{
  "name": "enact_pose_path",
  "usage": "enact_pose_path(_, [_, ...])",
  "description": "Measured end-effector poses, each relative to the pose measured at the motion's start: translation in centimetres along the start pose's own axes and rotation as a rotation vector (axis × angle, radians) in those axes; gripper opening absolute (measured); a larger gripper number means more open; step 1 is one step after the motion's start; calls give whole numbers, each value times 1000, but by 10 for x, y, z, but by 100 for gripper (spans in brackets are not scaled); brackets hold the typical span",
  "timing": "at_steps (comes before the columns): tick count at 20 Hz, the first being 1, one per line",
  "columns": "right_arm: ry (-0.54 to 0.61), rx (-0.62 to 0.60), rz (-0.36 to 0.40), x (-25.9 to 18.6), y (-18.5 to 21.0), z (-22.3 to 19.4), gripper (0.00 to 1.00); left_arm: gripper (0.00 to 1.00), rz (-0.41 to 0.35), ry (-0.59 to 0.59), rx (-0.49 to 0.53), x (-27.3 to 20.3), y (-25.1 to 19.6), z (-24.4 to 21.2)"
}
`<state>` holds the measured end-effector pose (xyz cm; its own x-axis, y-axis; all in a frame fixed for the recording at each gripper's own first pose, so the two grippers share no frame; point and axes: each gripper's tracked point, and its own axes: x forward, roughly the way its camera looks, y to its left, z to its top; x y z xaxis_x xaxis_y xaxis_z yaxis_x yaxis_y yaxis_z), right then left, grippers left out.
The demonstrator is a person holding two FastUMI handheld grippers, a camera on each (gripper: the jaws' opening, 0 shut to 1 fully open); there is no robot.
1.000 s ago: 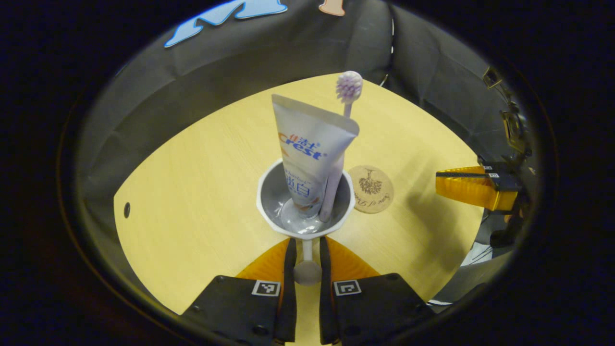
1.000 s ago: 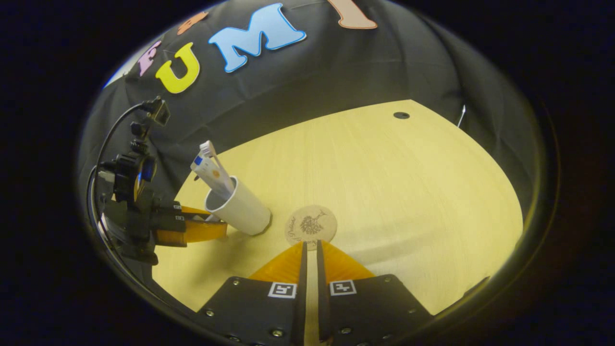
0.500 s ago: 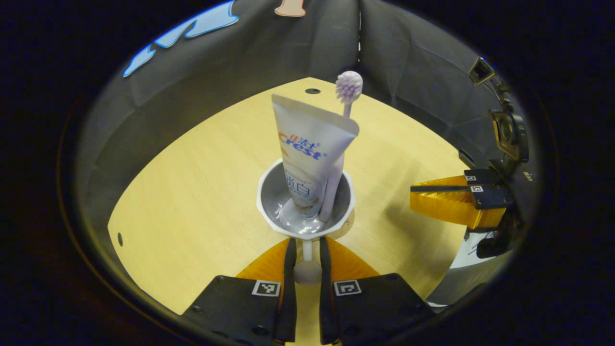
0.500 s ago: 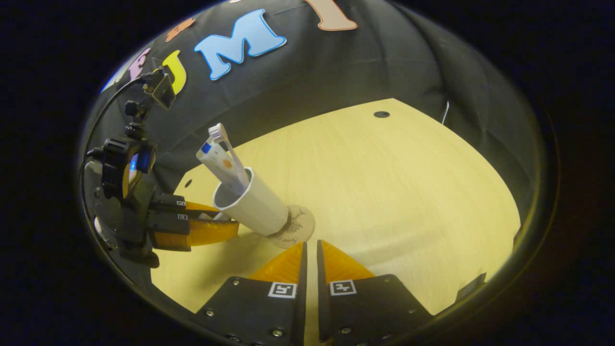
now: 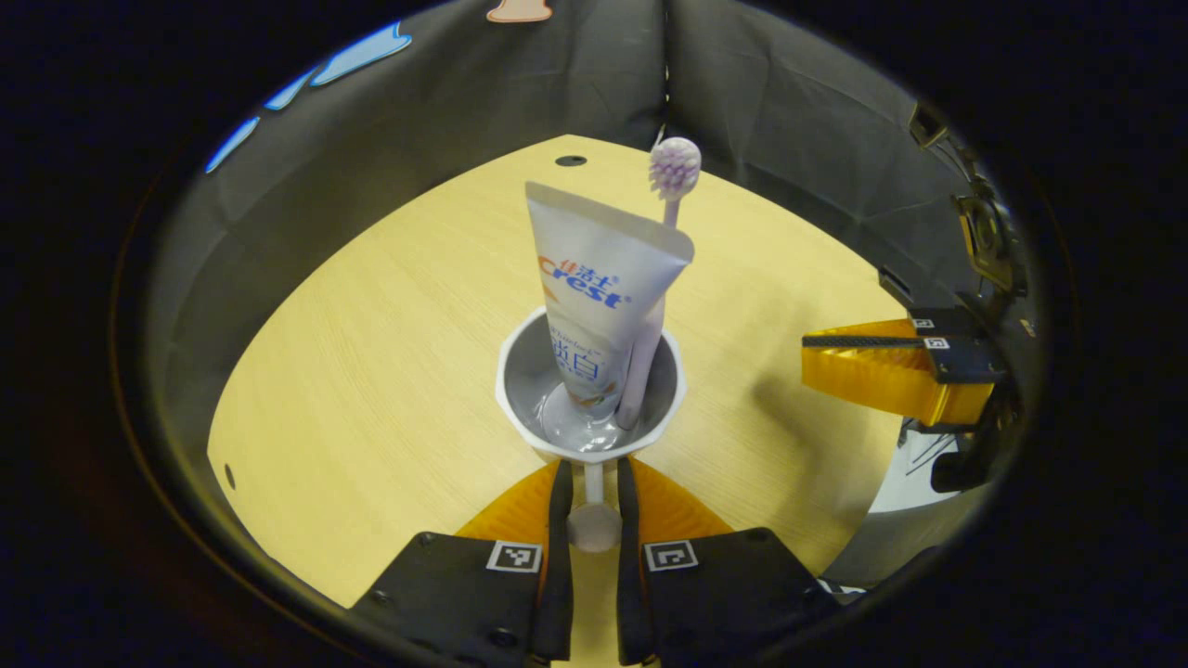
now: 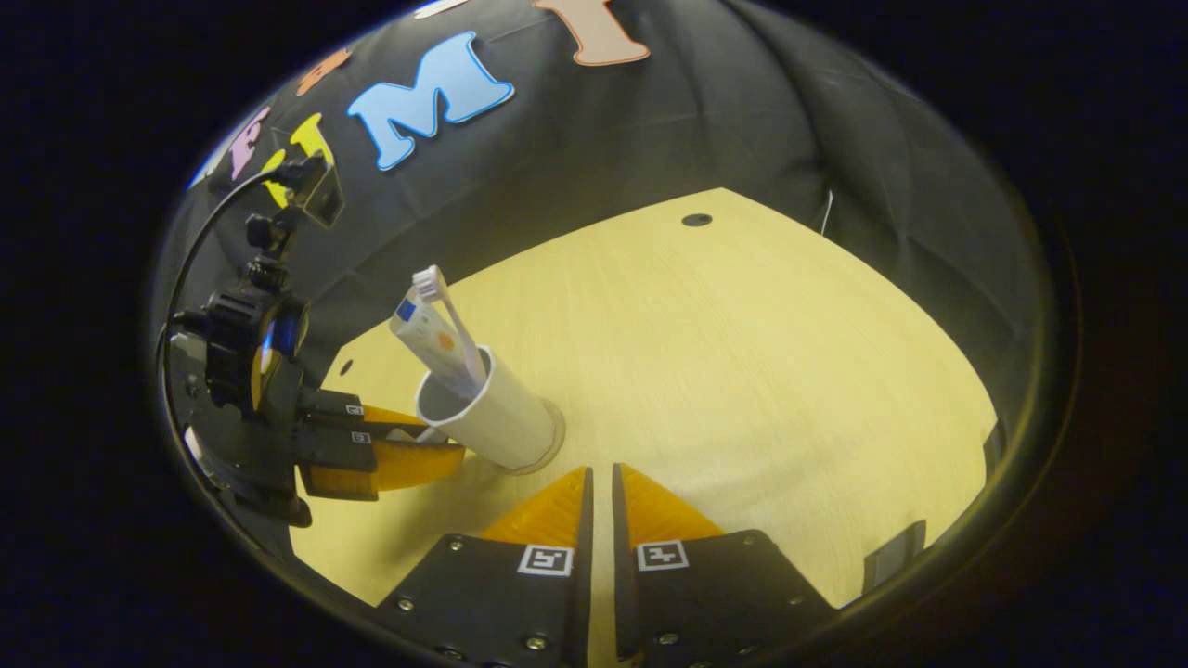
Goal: Put the toothbrush and toothpaste on the desktop into the cup, then pick up the cup and place it on the coaster on the desktop.
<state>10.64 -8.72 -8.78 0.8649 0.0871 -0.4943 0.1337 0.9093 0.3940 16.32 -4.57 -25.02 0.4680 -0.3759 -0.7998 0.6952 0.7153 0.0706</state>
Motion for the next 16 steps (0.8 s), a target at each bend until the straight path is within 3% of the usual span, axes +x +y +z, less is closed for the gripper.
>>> enact_pose_path(8, [-6,-43,32,-7,14,8,11,34,60,-67,-37,-13,3,3])
enact_pose_path(13, [-49,-141,94,-17,50,33,11,34,132,-217,-143,-54,4,14])
enact_pose_path(16, [-111,-193,127,-30,74,64,11,34,243,-357,-197,-110,20,26])
